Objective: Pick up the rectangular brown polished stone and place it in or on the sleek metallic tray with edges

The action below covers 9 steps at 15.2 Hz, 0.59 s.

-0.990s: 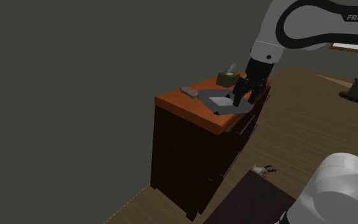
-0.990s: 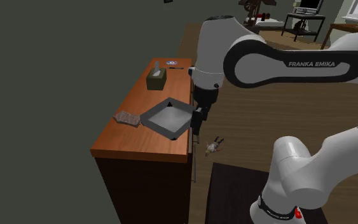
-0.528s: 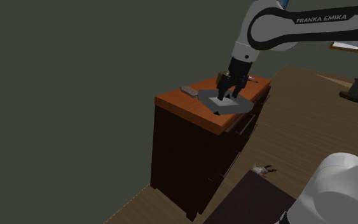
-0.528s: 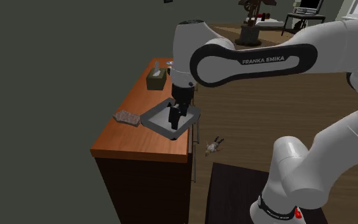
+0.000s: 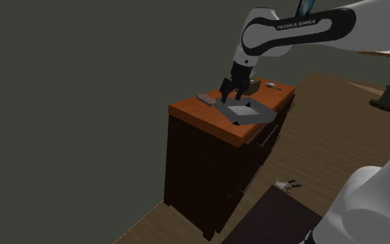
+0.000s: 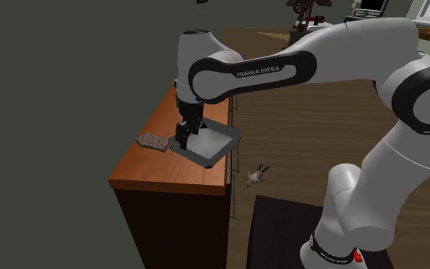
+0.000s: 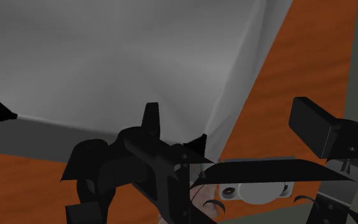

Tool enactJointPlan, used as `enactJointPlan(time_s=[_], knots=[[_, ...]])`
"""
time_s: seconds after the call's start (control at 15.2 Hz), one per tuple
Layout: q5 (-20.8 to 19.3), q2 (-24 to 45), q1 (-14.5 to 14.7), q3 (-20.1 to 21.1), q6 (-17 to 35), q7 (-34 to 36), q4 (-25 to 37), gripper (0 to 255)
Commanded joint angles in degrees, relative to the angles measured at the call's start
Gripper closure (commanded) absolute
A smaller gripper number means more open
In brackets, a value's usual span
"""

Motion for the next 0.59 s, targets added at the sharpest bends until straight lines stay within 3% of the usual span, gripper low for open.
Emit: enactJointPlan(time_s=[0.0, 0.53], knots=[[0.58, 4.75, 0.03, -0.64, 1.11, -1.53, 4.09, 0], [3.81, 22.63, -0.79, -1.8, 1.41, -6.73, 23.16, 0]])
